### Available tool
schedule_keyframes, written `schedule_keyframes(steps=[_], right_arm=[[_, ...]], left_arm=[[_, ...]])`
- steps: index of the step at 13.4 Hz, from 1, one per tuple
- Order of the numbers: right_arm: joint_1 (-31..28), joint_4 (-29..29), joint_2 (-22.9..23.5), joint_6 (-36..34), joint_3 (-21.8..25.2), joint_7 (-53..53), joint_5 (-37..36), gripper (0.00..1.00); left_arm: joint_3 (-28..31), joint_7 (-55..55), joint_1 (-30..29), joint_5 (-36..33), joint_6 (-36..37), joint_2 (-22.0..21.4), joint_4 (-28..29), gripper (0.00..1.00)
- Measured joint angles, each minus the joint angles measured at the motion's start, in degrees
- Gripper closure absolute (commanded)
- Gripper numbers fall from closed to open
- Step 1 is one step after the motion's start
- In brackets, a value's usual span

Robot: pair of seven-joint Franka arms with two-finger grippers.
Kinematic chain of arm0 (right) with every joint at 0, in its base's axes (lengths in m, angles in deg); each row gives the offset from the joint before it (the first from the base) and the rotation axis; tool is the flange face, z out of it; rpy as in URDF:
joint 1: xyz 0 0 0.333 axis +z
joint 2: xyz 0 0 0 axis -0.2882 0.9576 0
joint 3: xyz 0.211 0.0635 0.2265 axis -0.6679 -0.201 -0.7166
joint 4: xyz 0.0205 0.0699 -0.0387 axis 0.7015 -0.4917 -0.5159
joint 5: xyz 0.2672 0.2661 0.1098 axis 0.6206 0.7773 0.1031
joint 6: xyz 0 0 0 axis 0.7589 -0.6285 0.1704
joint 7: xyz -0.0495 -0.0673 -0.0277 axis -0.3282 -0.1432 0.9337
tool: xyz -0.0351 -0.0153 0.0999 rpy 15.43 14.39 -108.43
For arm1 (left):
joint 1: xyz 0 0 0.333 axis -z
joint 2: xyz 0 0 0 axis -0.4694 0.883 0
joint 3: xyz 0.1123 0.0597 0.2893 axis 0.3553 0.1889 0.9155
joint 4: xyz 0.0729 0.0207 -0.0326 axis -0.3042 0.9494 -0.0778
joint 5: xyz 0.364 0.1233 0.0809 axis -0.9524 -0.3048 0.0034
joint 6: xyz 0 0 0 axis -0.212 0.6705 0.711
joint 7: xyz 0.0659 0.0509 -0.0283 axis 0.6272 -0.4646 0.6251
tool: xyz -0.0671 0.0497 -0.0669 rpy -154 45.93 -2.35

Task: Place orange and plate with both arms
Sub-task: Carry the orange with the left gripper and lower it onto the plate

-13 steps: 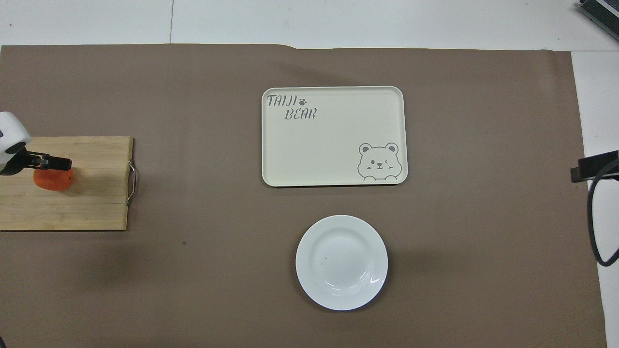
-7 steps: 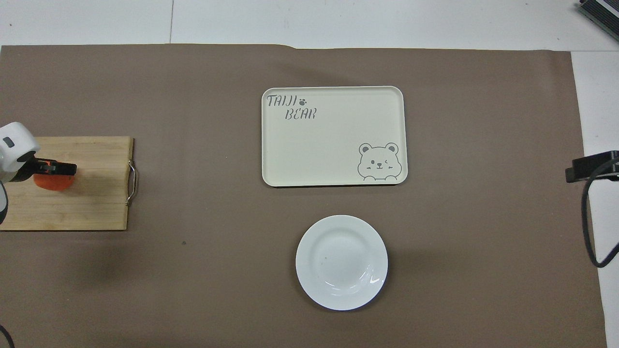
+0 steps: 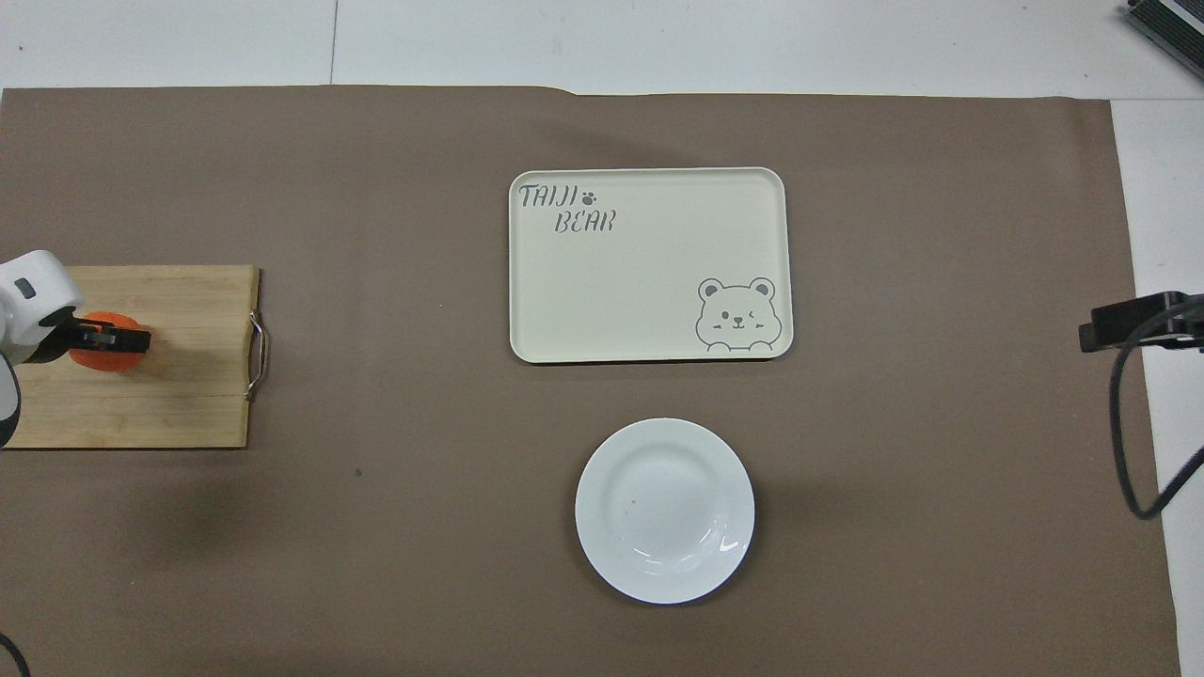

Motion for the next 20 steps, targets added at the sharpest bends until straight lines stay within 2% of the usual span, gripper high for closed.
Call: schedule_keyframes(steps=[1, 4, 8, 13, 16, 20], right_arm=[[0.0, -0.8, 0.0, 1.0, 0.0, 0.0, 1.0, 0.0], [0.0, -2.4, 0.0, 1.8, 0.0, -0.1, 2.9, 0.0], [0.0, -2.4, 0.0, 2.3, 0.0, -1.2, 1.3, 0.0], [0.0, -2.2, -0.1, 2.4, 0.0, -0.9, 0.3, 0.0], [0.0, -2.2, -0.1, 2.4, 0.0, 1.2, 0.3, 0.0], [0.4, -2.2, -0.1, 2.3, 0.0, 1.8, 0.3, 0.0]], left_arm=[[0.0, -0.7, -0.1, 0.0, 0.1, -0.1, 0.0, 1.0], [-0.1, -2.7, -0.5, 0.0, 0.0, -0.6, 0.0, 1.0], [-1.3, -3.3, 1.7, 0.0, 4.0, -4.6, 0.0, 1.0], [-1.8, 0.3, 13.4, 0.0, 18.1, -11.5, 0.0, 1.0], [-2.1, 12.2, 23.8, 0.0, 19.4, -12.0, 0.1, 1.0], [-2.4, 33.4, 39.7, 0.1, 19.0, -12.1, 0.2, 1.0]])
